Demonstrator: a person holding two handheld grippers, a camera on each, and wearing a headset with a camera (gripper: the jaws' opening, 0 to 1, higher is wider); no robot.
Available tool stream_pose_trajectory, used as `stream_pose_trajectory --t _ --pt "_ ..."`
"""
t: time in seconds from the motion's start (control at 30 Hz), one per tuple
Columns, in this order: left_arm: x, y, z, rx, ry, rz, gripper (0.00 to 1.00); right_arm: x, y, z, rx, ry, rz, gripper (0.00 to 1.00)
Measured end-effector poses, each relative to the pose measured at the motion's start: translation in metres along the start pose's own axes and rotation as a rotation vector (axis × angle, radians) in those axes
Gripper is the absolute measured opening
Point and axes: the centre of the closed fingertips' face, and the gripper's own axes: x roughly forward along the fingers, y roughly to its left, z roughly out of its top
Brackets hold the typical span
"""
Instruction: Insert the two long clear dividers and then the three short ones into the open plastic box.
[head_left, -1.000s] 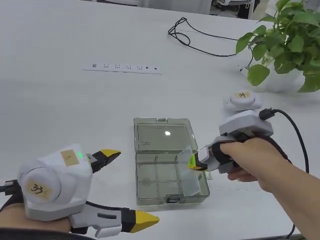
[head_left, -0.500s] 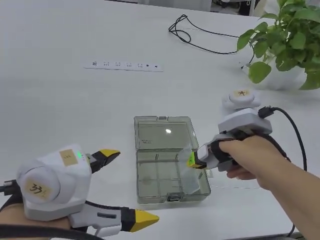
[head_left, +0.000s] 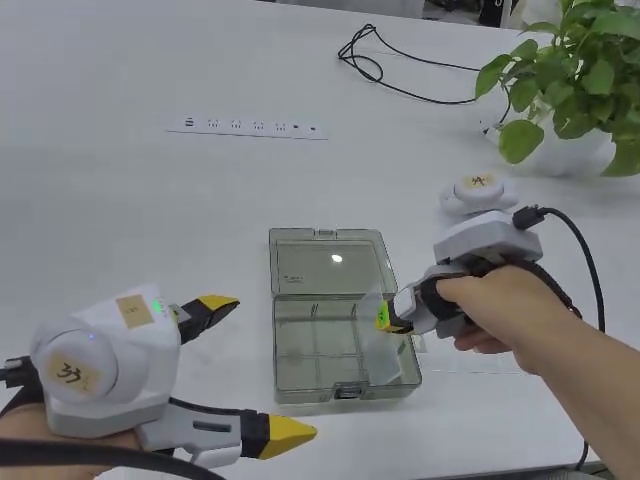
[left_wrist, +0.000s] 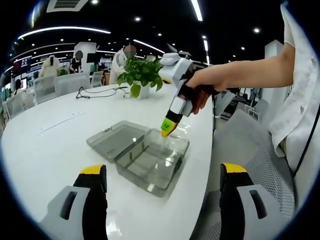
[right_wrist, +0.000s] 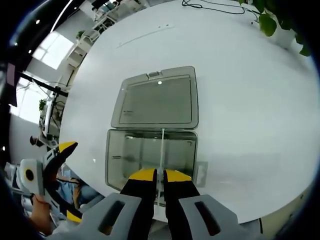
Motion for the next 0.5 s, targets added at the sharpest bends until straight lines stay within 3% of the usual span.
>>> stream_pose_trajectory --t 0.5 --pt "0.0 0.0003 -0.0021 -0.005 0.002 0.001 0.96 -0.0031 0.0045 -0.0017 -0.015 -0.001 0.0 0.07"
